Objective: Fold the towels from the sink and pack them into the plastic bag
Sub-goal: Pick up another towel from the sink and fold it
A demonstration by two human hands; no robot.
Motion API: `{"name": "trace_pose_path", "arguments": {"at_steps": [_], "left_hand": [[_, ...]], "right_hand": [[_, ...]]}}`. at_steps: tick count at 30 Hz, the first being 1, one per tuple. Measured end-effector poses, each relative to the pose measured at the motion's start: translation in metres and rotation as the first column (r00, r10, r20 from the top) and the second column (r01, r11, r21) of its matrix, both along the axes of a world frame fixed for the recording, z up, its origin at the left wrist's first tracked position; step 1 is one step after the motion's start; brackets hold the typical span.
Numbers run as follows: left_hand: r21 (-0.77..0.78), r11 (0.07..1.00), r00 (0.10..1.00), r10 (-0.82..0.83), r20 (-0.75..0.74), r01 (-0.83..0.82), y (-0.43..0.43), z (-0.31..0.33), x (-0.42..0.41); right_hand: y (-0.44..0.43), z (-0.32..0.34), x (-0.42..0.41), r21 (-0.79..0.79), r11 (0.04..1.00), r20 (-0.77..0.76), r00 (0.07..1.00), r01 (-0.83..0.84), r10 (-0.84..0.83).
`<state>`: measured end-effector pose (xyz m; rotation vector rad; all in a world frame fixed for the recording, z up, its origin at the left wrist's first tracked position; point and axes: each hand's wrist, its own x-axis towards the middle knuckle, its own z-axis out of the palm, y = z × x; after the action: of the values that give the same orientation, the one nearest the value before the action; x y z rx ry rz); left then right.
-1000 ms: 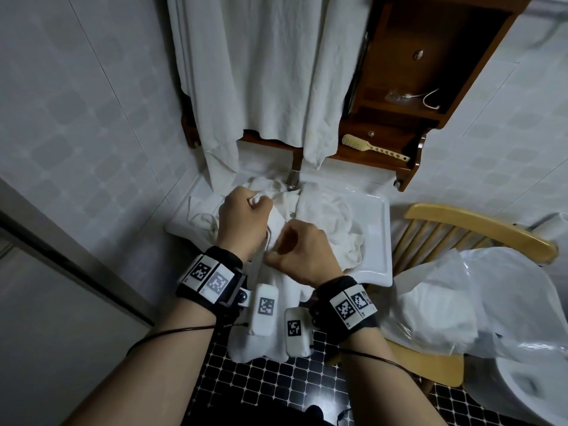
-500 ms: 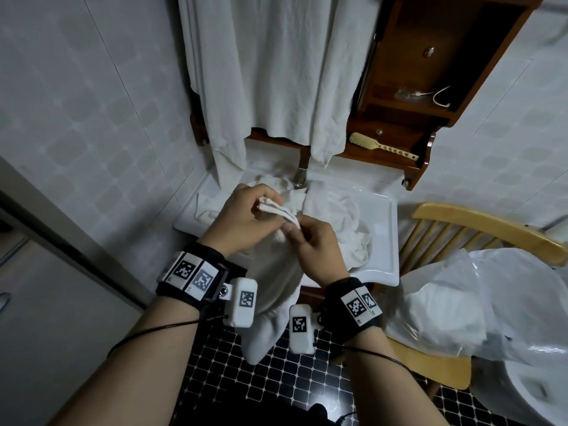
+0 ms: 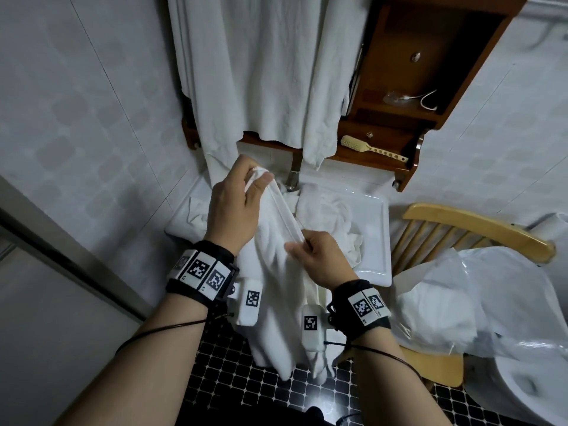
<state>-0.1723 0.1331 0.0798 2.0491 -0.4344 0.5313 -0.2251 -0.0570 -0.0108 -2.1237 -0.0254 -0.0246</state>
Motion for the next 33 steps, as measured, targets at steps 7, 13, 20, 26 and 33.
{"name": "trace_pose_path", "arguments": {"at_steps": [7, 13, 20, 26, 33], "left_hand": [[-0.12, 0.986, 0.993, 0.118, -0.006, -0.118, -0.01, -0.004, 0.003], [-0.143, 0.979, 0.988, 0.149, 0.027, -0.144, -0.011, 0.003, 0.006], [-0.171, 0.983, 0.983, 0.096, 0.158, -0.068, -0.017, 0.025, -0.003], [-0.193, 0.979, 0.979, 0.1, 0.181, -0.064, -0.016, 0.032, -0.002], [-0.217, 0.97, 0.971, 0.149, 0.184, -0.108, -0.013, 0.031, 0.004]], "right_hand": [[-0.021, -0.041, -0.002, -0.256, 0.962, -0.362, 0.932, -0.092, -0.007], [-0.016, -0.049, -0.008, 0.059, 0.995, -0.172, 0.982, 0.085, -0.074], [0.006, -0.047, -0.011, 0.277, 0.931, 0.034, 0.966, 0.236, -0.255], [0.014, -0.051, -0.005, 0.26, 0.912, 0.048, 0.939, 0.316, -0.339], [0.019, -0.077, -0.007, -0.151, 0.987, -0.209, 0.978, -0.049, 0.017]]}}
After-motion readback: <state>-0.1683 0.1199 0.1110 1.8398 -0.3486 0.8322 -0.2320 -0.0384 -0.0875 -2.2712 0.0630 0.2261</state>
